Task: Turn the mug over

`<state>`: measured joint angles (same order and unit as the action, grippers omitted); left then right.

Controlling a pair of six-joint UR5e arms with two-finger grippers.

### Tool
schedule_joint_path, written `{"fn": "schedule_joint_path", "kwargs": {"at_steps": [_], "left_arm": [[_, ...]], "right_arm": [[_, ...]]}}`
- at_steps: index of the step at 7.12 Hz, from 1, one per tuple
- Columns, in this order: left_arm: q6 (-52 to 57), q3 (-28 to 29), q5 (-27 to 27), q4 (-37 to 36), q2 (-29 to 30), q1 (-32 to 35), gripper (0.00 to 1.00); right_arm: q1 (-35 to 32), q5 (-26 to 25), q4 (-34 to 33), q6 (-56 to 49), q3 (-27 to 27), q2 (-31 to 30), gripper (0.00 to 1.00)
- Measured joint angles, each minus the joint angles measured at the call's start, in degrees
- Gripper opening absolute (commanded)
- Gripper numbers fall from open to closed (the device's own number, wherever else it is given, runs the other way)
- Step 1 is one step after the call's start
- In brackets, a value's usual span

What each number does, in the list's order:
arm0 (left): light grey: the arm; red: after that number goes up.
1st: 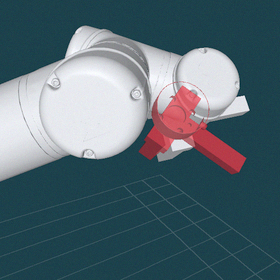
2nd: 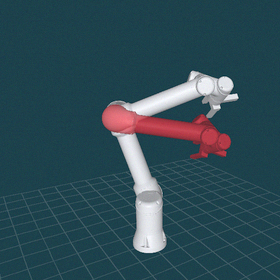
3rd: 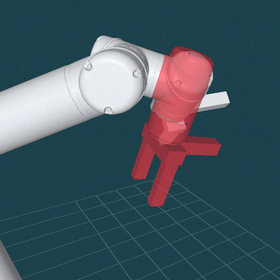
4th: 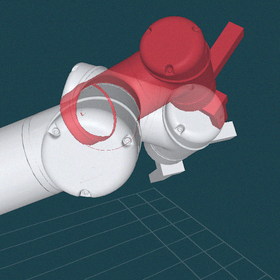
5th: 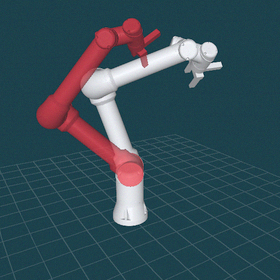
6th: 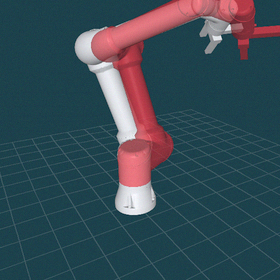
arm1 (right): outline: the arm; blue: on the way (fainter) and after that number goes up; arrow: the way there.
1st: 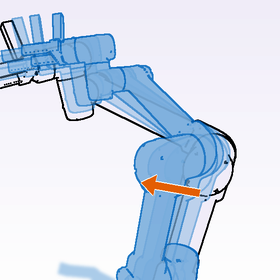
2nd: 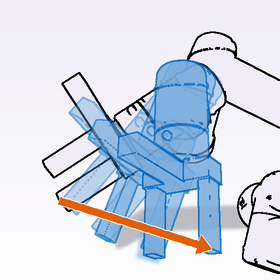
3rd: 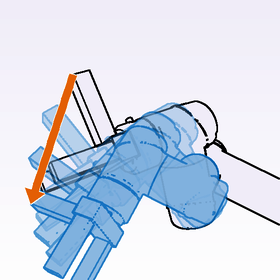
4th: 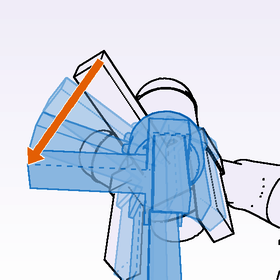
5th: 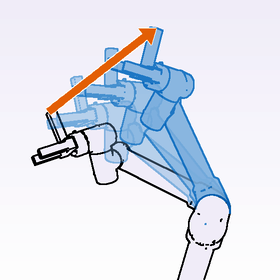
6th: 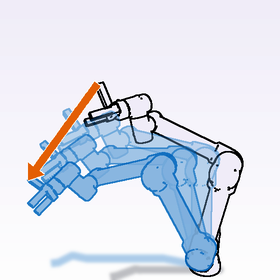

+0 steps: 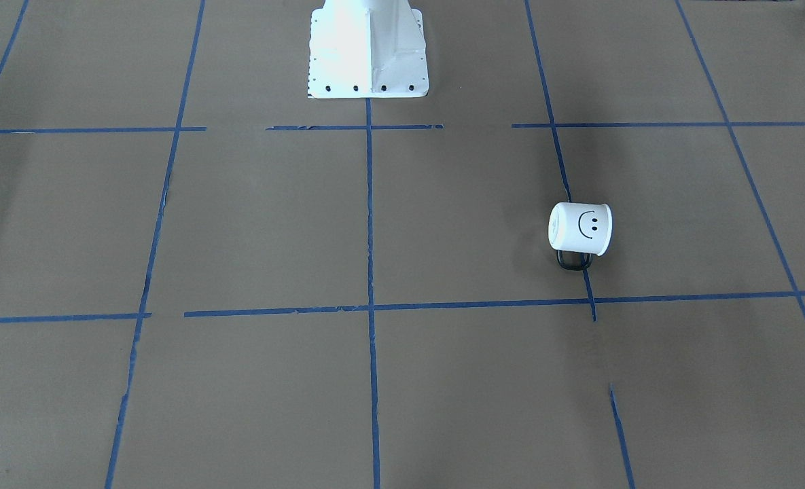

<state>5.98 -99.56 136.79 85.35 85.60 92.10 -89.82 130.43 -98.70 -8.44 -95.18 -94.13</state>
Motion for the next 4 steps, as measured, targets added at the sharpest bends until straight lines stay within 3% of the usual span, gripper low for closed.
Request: {"fn": "schedule_joint_path", "kwargs": {"at_steps": [4], "left_arm": [[-0.3,-1.2,-0.2,0.1,0.5,0.0,1.00]], "right_arm": [[0.0,0.0,0.0,0.0,0.0,0.0,1.00]]}}
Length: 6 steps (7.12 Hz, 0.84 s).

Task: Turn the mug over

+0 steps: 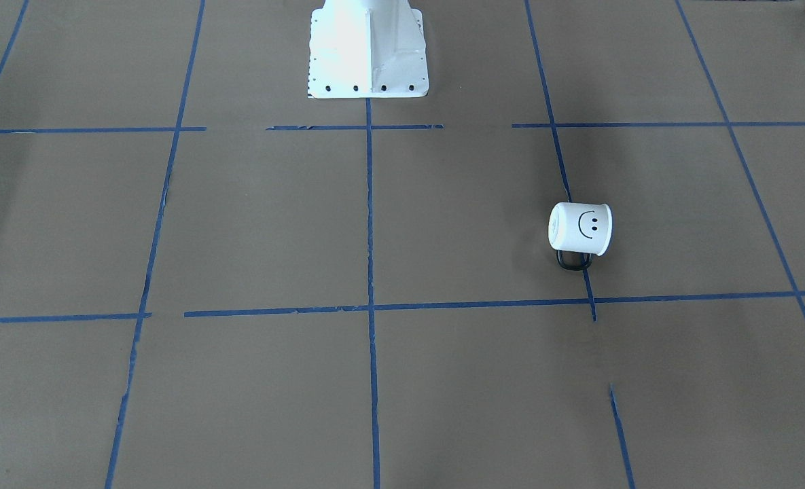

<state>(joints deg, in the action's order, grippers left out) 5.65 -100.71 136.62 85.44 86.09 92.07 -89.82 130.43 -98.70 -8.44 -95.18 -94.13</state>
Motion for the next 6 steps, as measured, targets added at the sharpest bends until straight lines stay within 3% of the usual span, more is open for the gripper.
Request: {"fn": "schedule_joint_path", "kwargs": {"at_steps": [4,6], "left_arm": [[-0.2,-0.3,0.5,0.5,-0.1,0.0,1.00],[-6.0,0.0,0.8,5.9,0.1,-1.0,1.00]], "right_arm": [[0.0,0.0,0.0,0.0,0.0,0.0,1.00],[0.0,0.0,0.0,0.0,0.0,0.0,1.00]]}}
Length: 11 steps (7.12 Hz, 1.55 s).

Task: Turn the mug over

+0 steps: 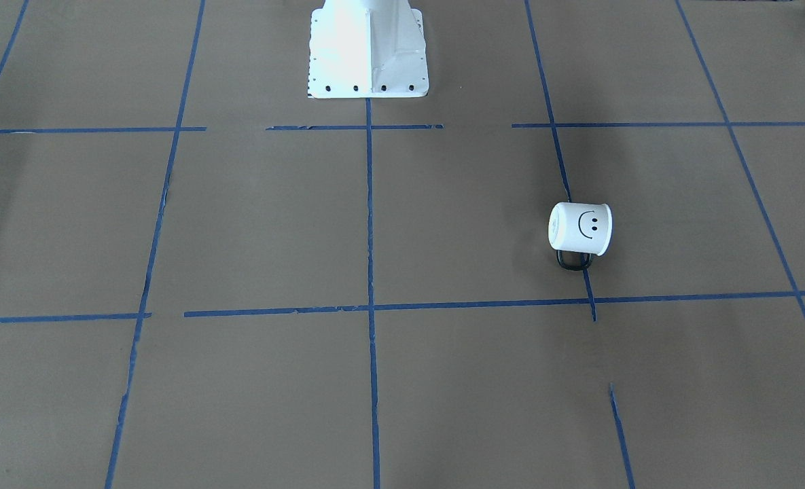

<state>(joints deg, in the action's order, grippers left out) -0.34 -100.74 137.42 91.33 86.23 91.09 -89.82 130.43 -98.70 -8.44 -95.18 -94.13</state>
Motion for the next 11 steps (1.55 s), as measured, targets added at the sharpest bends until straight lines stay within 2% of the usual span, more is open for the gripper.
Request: {"fn": "schedule_joint_path", "kwargs": {"at_steps": [2,5,7,9,10,11], "left_arm": [[-17.0,2.9,-0.2,15.4,-0.2,-6.4,1.00],[-49.8,11.1,-0.9,44.4,-0.2,-17.7,1.00],[-70.0,15.0,-7.3,62.4,0.1,-25.8,1.00],[-77.5,19.9,-11.7,75.9,2.1,-30.7,1.00],[-79.6,22.2,-12.0,82.5,3.2,-31.9,1.00],[-80.6,23.4,-9.9,87.5,4.5,-32.8,1.00]], "right_arm": [[0.0,0.0,0.0,0.0,0.0,0.0,1.00],[0.0,0.0,0.0,0.0,0.0,0.0,1.00],[0.0,0.0,0.0,0.0,0.0,0.0,1.00],[0.0,0.0,0.0,0.0,0.0,0.0,1.00],[0.0,0.0,0.0,0.0,0.0,0.0,1.00],[0.0,0.0,0.0,0.0,0.0,0.0,1.00]]}}
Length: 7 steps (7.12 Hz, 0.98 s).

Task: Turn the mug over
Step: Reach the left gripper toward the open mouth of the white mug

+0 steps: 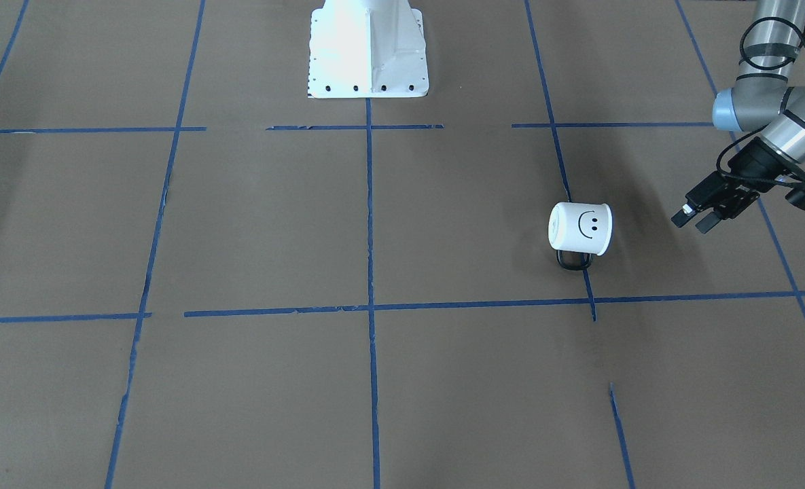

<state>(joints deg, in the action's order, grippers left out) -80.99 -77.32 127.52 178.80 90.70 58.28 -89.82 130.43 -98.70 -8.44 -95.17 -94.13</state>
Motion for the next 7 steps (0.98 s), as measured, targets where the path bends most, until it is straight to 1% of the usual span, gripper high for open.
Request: {"fn": "schedule_joint_path", "kwargs": {"at_steps": [2,4,5,7], "left_arm": [[-0.6,2.0,5.1,6.0,2.5,-0.8,1.00],[-1.3,4.3,6.8,8.4,5.4,-2.4,1.00],[-4.1,5.2,4.7,10.2,6.1,-3.5,1.00],[-13.6,7.2,-2.2,17.2,7.6,-6.5,0.99]], "right_arm": [[0.0,0.0,0.0,0.0,0.0,0.0,1.00],[0.0,0.0,0.0,0.0,0.1,0.0,1.00],[0.0,0.0,0.0,0.0,0.1,0.0,1.00],[0.0,0.0,0.0,0.0,0.1,0.0,1.00]]}}
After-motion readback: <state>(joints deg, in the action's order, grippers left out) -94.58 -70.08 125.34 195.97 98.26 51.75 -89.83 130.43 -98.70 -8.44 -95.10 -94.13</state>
